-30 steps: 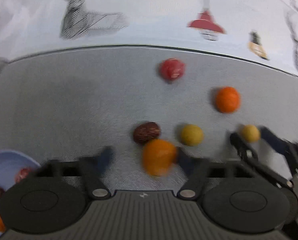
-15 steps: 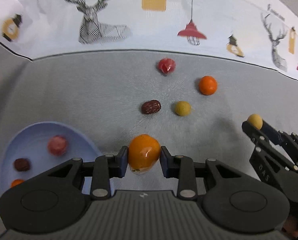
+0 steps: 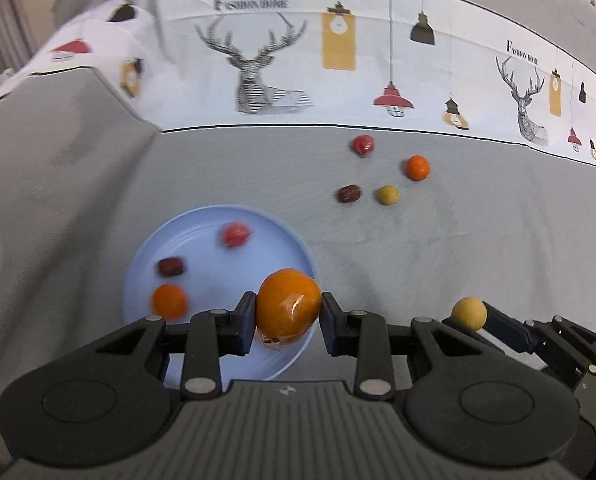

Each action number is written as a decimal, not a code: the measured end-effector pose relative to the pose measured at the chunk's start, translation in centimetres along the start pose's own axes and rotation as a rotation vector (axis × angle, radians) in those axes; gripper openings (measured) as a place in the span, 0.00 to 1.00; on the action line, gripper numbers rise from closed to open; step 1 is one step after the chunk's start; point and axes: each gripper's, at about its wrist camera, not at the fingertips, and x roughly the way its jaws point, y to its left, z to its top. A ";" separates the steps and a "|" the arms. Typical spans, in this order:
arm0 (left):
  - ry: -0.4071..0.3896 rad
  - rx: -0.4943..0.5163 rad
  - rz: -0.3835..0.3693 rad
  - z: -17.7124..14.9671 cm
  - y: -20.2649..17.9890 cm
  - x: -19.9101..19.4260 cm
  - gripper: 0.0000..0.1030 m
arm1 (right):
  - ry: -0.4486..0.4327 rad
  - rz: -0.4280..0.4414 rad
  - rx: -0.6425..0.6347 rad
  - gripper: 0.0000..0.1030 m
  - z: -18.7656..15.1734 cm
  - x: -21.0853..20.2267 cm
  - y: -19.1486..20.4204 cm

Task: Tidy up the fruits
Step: 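Carry the mandarin and yellow fruit over the blue plate with both tools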

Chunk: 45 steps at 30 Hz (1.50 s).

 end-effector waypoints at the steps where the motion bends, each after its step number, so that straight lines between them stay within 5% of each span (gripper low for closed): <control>1: -0.002 -0.004 0.008 -0.6 0.6 -0.7 0.36 | -0.003 0.014 -0.014 0.28 -0.2 -0.6 0.9; 10: -0.002 -0.059 0.044 -5.5 5.4 -5.6 0.36 | -0.046 0.103 -0.101 0.28 -1.2 -4.5 7.0; 23: -0.016 -0.094 0.082 -10.0 7.7 -7.8 0.36 | -0.066 0.098 -0.196 0.28 -2.8 -6.8 10.0; 45: -0.038 -0.109 0.084 -10.1 8.1 -8.2 0.36 | -0.055 0.090 -0.232 0.28 -3.2 -6.9 11.1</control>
